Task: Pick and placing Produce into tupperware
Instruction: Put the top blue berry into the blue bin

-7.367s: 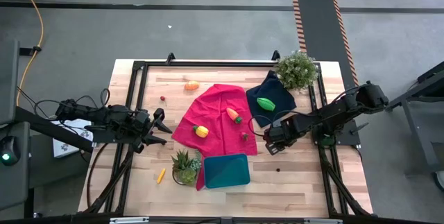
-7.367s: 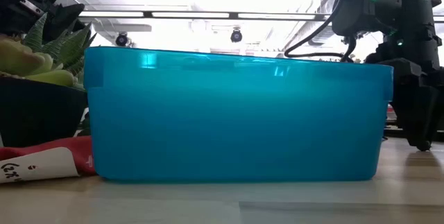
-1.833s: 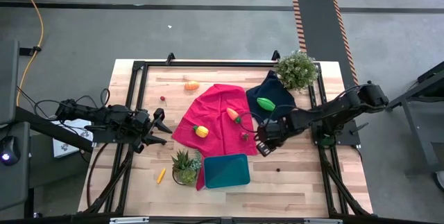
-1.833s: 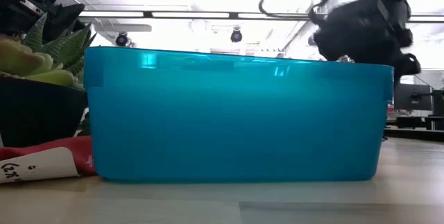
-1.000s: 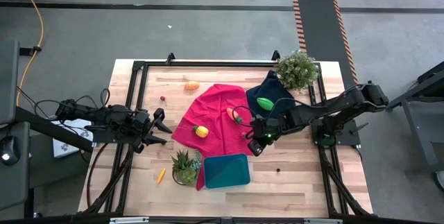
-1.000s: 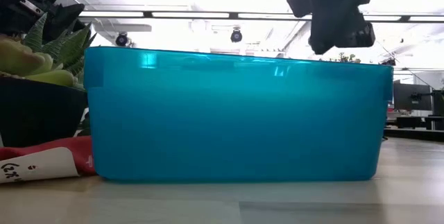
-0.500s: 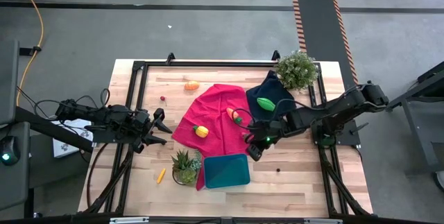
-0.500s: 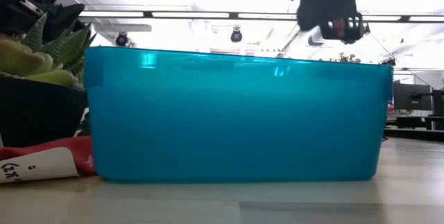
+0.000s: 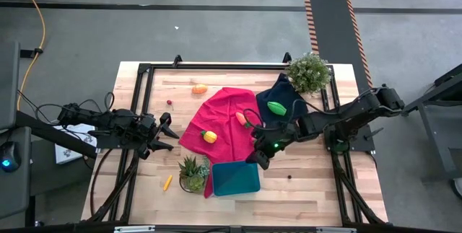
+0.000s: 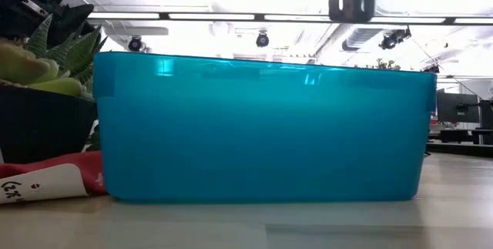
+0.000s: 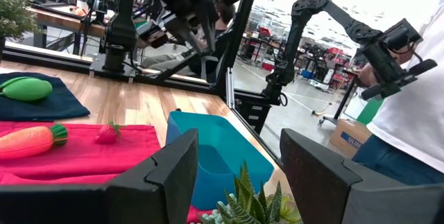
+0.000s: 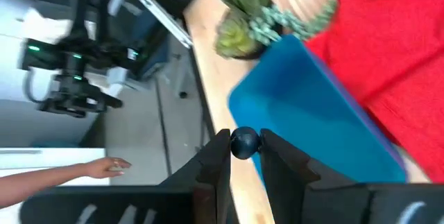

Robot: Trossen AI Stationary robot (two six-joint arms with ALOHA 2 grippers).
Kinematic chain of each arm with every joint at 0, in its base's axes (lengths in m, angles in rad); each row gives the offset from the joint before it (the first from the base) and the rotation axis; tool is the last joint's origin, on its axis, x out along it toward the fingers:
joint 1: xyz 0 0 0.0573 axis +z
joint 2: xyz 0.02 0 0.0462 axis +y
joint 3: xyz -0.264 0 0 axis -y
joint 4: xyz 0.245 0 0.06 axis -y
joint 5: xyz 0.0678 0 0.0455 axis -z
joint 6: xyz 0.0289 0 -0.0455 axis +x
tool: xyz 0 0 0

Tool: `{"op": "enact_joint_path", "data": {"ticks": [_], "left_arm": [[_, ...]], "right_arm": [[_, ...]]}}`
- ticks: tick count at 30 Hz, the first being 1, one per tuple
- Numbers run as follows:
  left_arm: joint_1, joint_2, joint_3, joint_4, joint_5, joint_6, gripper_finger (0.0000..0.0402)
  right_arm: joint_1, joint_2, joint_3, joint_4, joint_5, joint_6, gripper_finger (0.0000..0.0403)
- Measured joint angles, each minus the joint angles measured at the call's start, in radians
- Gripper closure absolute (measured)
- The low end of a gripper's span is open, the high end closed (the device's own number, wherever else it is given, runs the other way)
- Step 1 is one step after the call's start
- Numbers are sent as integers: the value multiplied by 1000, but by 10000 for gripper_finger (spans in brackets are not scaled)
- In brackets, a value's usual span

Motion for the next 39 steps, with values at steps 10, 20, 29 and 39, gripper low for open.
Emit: {"op": "enact_joint_path", "data": {"ticks": [10,20,29,39], "left_arm": [[0,0,0,0,0,0,208],[0,0,0,0,0,0,208],[0,0,0,0,0,0,208],[0,0,0,0,0,0,208]], "right_arm": [[0,0,0,198,-24,-16,337],[0,0,0,402,-37,-79,337],[0,0,0,622,-54,-156,337],[-17,-5,0,831,-118,-333,337]]}}
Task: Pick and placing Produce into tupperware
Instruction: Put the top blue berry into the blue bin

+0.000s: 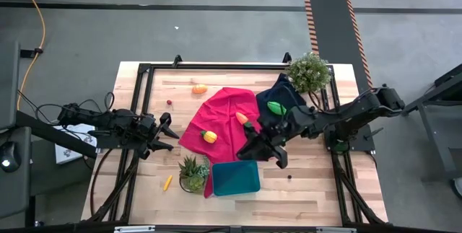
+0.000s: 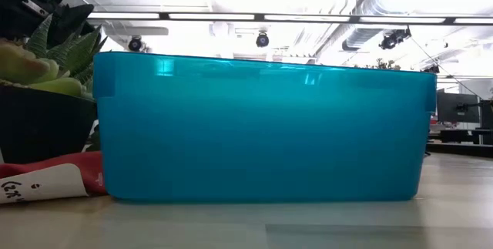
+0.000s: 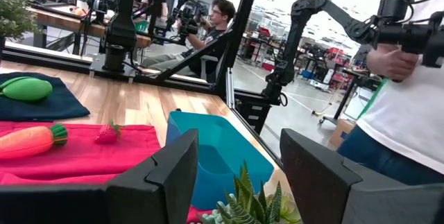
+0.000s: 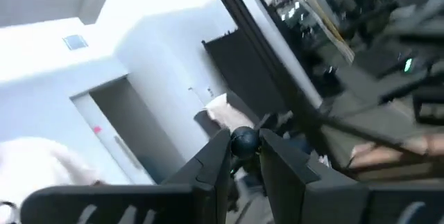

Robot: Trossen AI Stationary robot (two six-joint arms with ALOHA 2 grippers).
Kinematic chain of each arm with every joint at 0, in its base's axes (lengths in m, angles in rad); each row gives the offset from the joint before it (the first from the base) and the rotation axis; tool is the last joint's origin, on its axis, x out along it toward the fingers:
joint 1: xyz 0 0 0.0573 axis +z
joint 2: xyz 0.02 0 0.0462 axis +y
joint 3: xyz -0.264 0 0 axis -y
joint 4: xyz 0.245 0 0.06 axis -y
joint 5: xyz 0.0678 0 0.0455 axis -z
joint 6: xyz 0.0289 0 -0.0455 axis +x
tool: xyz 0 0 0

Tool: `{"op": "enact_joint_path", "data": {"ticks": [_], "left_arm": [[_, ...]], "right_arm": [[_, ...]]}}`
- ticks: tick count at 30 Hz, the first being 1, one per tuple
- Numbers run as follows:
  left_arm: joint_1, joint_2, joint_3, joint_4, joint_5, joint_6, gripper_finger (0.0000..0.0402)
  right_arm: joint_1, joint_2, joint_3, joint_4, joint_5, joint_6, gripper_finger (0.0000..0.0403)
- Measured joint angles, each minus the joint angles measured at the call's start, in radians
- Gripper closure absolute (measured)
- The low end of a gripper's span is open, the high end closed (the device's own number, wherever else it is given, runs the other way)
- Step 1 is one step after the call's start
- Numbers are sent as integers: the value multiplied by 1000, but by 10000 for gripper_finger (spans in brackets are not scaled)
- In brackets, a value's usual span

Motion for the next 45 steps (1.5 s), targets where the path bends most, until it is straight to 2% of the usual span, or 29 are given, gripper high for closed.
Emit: {"op": "enact_joint_path", "data": {"ticks": [3,7,9,14,17,21,33,45], "left_arm": [[0,0,0,0,0,0,208],[0,0,0,0,0,0,208],[0,0,0,0,-1,0,208],[0,0,0,0,0,0,208],[0,0,0,0,0,0,208],[0,0,0,0,0,0,208],[0,0,0,-1,0,0,208],[0,0,0,0,0,0,208]], "right_arm": [[-22,-17,0,3,0,-73,337],[-38,-49,43,-118,1,-207,337],[-43,-63,92,-238,0,-288,337],[-36,-60,266,-660,19,-486,337],[-15,-51,355,-863,105,-567,337],[12,-41,420,-1030,205,-601,337],[63,-7,431,-1156,367,-494,337],[63,162,431,-1152,347,-365,337]]}}
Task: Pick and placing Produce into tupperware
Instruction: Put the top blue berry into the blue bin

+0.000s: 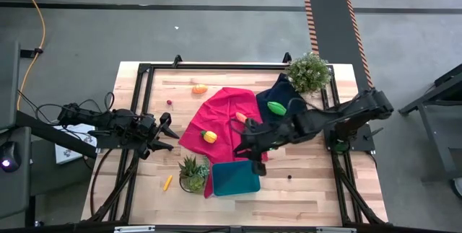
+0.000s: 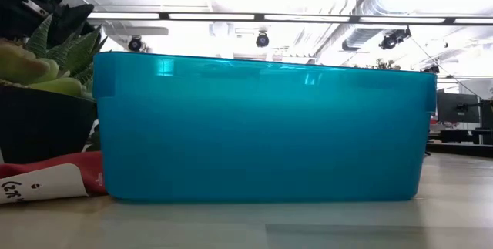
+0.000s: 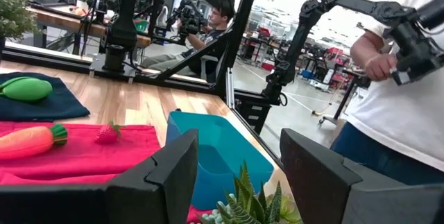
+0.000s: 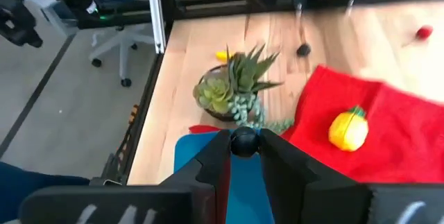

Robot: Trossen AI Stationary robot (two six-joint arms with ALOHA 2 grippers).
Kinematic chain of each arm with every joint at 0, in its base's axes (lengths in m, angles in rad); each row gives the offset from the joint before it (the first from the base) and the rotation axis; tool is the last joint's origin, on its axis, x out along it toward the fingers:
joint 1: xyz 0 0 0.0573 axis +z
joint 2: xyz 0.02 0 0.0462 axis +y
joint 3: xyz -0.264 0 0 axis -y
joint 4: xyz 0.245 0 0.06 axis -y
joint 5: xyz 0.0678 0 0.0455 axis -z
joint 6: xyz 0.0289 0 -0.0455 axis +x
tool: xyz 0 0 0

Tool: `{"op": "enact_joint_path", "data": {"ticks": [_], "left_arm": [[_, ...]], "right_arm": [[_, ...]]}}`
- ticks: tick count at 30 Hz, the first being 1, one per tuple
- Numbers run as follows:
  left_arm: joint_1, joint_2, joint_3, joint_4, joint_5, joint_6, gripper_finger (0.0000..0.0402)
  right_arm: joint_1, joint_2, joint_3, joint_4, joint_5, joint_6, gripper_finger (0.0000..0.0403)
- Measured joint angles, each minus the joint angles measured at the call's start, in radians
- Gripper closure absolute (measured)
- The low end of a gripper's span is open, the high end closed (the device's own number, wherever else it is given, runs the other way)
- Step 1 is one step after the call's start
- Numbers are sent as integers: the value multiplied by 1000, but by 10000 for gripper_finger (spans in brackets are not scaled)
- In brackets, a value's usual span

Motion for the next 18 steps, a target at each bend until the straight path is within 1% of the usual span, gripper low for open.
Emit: {"op": "enact_joint_path", "data": {"ticks": [12,18], "left_arm": [[0,0,0,0,0,0,208],[0,0,0,0,0,0,208]], "right_arm": [[0,153,0,-7,-17,101,337],[4,226,0,-34,-68,171,337]]}}
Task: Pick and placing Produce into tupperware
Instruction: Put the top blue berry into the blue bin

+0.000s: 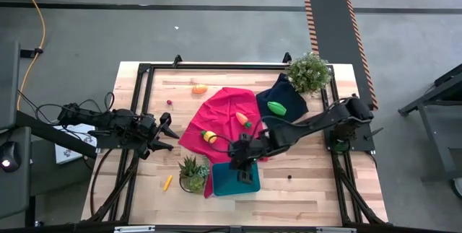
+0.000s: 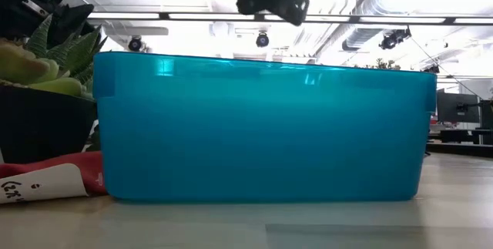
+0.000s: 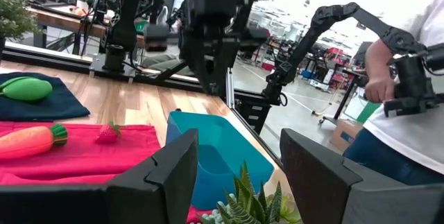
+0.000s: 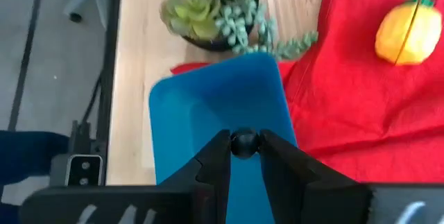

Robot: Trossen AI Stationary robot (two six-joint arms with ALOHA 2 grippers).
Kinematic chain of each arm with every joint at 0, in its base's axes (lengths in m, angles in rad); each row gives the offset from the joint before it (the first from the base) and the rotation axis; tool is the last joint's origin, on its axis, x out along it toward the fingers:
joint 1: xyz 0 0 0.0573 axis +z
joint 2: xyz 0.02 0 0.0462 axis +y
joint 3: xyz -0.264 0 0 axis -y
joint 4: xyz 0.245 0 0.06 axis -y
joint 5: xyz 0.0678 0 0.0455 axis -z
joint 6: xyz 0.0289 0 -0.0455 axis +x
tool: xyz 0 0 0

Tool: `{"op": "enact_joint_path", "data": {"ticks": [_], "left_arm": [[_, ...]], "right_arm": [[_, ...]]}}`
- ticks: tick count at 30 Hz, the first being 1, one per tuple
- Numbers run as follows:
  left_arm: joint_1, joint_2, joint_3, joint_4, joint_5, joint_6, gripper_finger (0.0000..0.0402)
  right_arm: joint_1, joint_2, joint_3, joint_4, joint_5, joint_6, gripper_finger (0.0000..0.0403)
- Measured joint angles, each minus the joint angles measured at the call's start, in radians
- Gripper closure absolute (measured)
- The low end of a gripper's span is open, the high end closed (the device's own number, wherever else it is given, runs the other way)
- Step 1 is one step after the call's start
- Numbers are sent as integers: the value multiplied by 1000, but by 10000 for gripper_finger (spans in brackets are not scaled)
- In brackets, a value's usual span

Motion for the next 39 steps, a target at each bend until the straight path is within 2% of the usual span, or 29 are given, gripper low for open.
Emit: {"op": "enact_joint_path", "data": {"ticks": [13,28,39], "left_arm": [[0,0,0,0,0,0,208],[0,0,0,0,0,0,208],[0,0,0,0,0,0,208]], "right_arm": [[23,35,0,-92,-26,69,337],[76,158,-1,-31,-18,220,337],[80,209,-1,-33,-31,244,337]]}}
